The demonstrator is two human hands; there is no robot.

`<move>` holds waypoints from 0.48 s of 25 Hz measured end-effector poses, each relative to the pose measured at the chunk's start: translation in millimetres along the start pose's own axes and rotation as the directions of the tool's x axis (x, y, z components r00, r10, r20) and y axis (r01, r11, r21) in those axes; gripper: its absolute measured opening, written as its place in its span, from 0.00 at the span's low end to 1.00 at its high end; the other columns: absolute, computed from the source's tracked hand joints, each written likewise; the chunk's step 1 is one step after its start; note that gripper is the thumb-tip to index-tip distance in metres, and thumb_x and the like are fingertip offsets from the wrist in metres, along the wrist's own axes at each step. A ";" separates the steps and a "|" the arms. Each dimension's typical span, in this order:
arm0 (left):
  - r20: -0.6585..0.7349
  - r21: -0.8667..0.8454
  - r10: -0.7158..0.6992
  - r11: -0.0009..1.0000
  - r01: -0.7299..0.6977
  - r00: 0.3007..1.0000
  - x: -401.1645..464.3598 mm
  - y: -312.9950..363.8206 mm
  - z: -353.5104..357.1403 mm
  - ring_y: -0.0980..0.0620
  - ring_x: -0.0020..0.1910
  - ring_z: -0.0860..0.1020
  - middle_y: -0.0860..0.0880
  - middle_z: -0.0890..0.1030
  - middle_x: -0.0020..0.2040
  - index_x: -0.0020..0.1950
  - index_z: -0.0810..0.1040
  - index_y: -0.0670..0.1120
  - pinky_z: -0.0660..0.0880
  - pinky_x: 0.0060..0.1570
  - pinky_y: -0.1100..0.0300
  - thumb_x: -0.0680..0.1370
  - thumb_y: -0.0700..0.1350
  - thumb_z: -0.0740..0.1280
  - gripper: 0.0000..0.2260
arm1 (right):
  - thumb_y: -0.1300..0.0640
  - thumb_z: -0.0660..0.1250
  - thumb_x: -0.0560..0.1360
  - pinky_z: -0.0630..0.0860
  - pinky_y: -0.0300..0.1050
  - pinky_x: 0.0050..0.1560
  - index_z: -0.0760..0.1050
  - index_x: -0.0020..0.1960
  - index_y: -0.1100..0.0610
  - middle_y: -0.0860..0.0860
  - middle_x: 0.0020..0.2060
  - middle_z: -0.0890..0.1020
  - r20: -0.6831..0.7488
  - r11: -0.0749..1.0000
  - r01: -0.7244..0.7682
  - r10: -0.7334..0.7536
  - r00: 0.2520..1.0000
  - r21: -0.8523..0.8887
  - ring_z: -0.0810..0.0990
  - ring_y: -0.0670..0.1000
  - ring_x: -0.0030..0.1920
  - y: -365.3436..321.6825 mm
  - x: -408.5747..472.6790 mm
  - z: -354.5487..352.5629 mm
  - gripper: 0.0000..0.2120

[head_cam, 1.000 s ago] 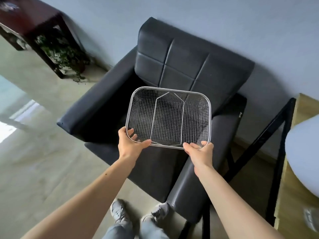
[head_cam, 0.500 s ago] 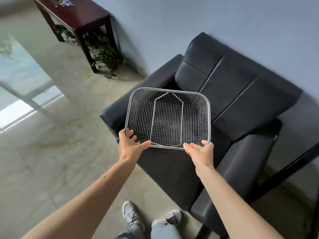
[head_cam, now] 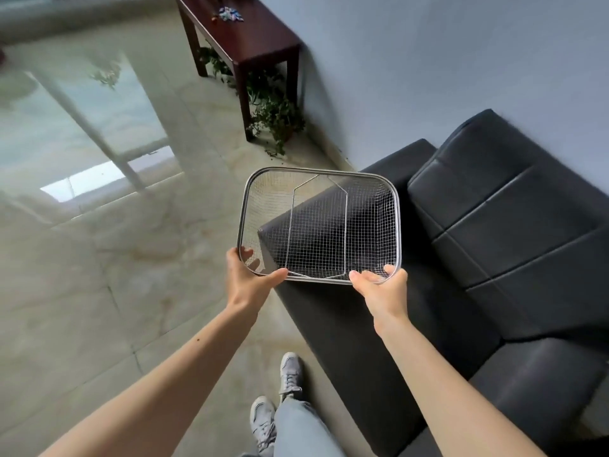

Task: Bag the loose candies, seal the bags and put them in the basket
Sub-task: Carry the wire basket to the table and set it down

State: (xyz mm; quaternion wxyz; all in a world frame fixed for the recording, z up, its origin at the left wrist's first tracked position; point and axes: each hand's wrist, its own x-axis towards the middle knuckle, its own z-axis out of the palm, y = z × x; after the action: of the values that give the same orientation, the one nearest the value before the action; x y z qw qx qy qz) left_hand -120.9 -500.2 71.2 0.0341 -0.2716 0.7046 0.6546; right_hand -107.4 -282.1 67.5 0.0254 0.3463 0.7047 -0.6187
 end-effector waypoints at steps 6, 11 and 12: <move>-0.101 -0.059 -0.007 0.998 0.002 0.995 48.2 26.4 -11.8 0.47 0.62 0.74 0.44 0.72 0.64 0.60 0.64 0.46 0.76 0.60 0.49 0.65 0.34 0.79 0.32 | 0.62 0.78 0.67 0.75 0.56 0.64 0.61 0.60 0.55 0.53 0.49 0.79 0.112 1.000 0.010 -0.009 0.994 -0.002 0.82 0.52 0.51 -41.2 37.0 52.3 0.31; -0.147 -0.064 -0.022 0.998 0.012 0.989 87.7 45.6 -20.8 0.47 0.61 0.74 0.45 0.72 0.62 0.59 0.64 0.47 0.77 0.56 0.52 0.65 0.34 0.79 0.31 | 0.62 0.77 0.68 0.75 0.55 0.64 0.61 0.64 0.55 0.53 0.51 0.79 0.165 0.999 -0.005 0.010 0.986 -0.032 0.82 0.53 0.53 -69.8 63.5 91.3 0.32; -0.148 -0.060 -0.023 0.998 0.014 0.989 96.8 49.9 -23.8 0.47 0.60 0.74 0.46 0.72 0.62 0.60 0.64 0.46 0.76 0.56 0.52 0.65 0.34 0.79 0.32 | 0.62 0.77 0.68 0.75 0.55 0.64 0.61 0.65 0.56 0.53 0.52 0.79 0.172 0.999 -0.009 0.014 0.985 -0.034 0.82 0.52 0.53 -74.6 68.6 99.7 0.33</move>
State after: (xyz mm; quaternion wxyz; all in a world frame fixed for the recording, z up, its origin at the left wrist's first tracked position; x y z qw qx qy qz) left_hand -217.2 -555.5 80.5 -0.0205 -0.3272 0.6831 0.6526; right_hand -237.3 -339.0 76.1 0.0954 0.2951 0.7082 -0.6342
